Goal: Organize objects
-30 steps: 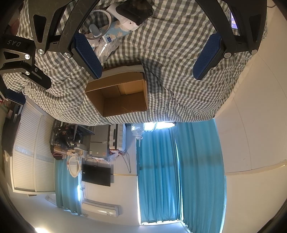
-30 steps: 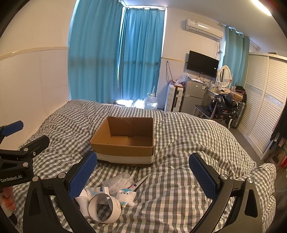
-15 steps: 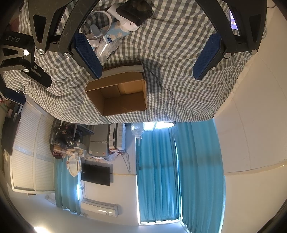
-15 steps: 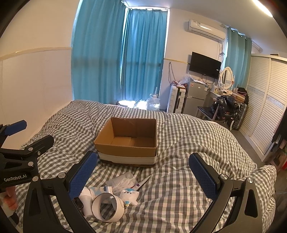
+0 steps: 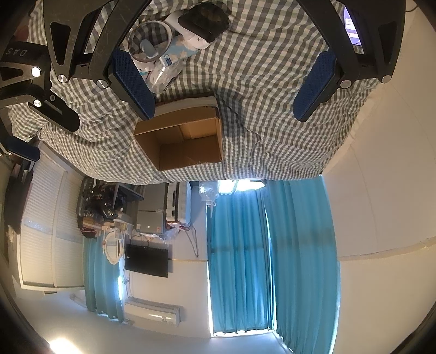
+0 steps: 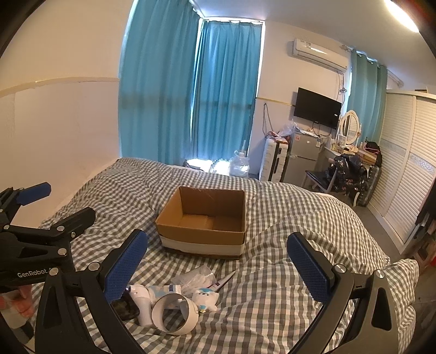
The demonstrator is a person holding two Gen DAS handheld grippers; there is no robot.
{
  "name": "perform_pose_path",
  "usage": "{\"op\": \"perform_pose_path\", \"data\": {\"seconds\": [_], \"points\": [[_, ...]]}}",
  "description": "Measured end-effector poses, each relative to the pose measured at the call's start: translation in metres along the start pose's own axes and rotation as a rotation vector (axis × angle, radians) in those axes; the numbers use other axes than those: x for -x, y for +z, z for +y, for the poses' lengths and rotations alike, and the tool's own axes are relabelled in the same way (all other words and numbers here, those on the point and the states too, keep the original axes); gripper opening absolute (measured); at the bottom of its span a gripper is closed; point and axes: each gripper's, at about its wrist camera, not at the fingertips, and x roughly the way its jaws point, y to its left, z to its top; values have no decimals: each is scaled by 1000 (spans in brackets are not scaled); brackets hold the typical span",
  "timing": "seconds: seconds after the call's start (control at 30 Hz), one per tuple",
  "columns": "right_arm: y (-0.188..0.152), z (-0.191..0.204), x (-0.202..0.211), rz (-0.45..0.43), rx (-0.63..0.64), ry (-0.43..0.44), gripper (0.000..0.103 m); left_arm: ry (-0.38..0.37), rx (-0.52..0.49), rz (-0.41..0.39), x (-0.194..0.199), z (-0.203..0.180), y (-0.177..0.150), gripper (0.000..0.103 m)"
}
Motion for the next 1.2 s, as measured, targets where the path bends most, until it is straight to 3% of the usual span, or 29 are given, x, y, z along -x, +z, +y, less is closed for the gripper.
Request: {"op": "perform_pose_path", "data": {"seconds": [0.33, 0.53, 1.2], "points": [[3, 8, 31, -37, 19, 9, 103, 3, 18, -16, 22, 7, 0, 103], [-6, 18, 32, -9, 38, 33, 103, 7, 20, 25, 17, 10, -15, 103], [-94, 31, -85, 343, 75, 128, 99, 37, -11, 347, -78, 13, -99, 103]]}}
